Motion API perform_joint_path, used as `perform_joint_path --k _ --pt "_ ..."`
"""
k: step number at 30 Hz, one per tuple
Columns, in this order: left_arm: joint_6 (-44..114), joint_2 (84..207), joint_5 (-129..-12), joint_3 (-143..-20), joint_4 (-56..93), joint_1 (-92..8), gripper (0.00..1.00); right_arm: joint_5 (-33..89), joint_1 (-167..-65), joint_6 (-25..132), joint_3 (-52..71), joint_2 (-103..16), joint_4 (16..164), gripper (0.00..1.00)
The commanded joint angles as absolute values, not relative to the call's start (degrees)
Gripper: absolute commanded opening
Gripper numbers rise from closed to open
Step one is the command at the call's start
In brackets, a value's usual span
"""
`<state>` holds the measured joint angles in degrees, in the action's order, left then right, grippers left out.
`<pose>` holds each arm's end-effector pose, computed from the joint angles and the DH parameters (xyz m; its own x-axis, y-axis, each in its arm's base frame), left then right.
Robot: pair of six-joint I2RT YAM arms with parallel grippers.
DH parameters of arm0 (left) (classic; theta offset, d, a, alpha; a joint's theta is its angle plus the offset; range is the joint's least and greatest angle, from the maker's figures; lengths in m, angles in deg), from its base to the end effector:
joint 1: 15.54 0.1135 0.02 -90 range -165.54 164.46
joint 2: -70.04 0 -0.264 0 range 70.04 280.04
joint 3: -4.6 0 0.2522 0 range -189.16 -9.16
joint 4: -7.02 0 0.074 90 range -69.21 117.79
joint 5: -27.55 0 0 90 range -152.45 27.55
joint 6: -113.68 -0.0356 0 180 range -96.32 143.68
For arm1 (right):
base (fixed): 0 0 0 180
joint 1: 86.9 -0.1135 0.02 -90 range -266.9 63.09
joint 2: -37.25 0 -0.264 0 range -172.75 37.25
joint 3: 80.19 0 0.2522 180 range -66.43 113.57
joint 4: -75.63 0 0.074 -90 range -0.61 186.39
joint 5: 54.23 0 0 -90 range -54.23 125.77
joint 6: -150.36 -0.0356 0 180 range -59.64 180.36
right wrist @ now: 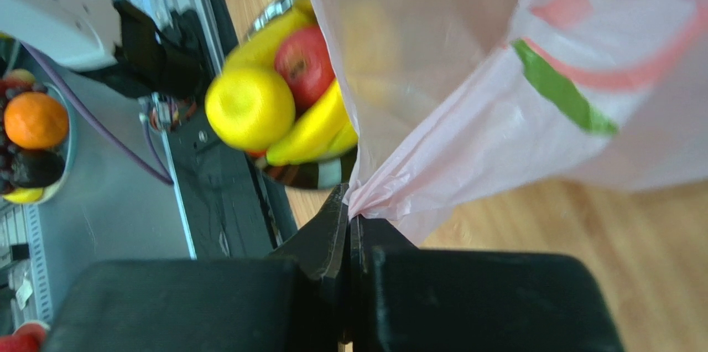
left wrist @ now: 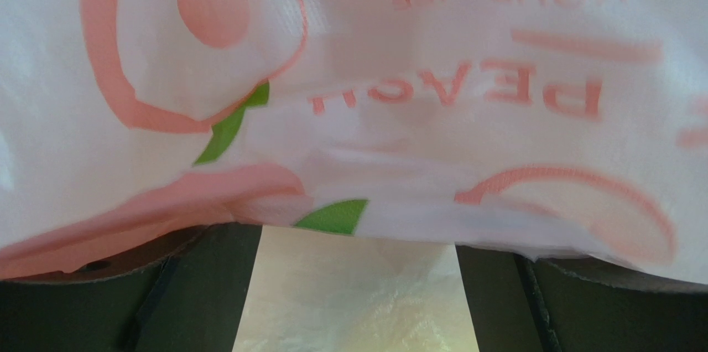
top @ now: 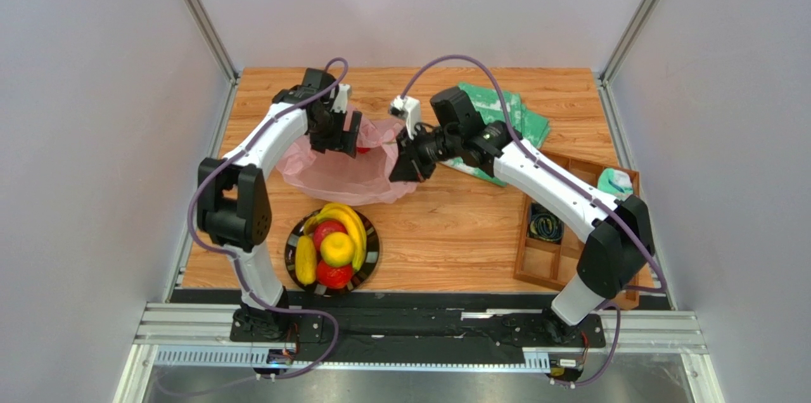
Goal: Take the fake fruits out of the plastic bag
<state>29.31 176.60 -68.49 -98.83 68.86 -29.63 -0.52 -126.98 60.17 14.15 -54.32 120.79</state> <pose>0.3806 -0.0994 0.2537 -0.9026 0.1260 -0.4117 0.1977 0.9707 -0.1364 0.2580 0.2447 0.3204 -0.5187 -0.4330 -0.7372 -0.8517 0.3367 0.4015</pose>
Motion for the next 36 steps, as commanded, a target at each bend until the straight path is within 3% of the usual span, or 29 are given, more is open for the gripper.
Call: perform_joint_path --k 1,5,14,23,29,36 --pt "24.4 157.9 -78.1 -90.3 58.3 -29.2 0.91 -4.0 -125.5 56.4 28.8 -58.5 118.2 0.0" --pt "14.3 150.1 -82.7 -81.5 55.0 -31.0 0.91 -8.6 -123.7 48.6 38.6 -65.9 117.6 0.0" --pt "0.4 149.9 -74.5 -73.8 49.5 -37.3 0.89 -11.9 -125.5 47.4 39.1 -66.7 114.3 0.0" --pt "10.2 155.5 -87.0 -76.0 49.1 -35.1 0.88 -13.8 -130.7 59.1 29.3 -58.8 121.9 0.0" --pt "27.0 161.9 -84.0 -76.2 44.8 -34.7 0.89 -11.9 -130.2 58.3 22.3 -53.6 122.2 0.0" --pt "42.9 167.6 -81.1 -76.9 36.3 -34.7 0.93 -9.6 -129.6 67.9 17.0 -53.7 127.6 0.0"
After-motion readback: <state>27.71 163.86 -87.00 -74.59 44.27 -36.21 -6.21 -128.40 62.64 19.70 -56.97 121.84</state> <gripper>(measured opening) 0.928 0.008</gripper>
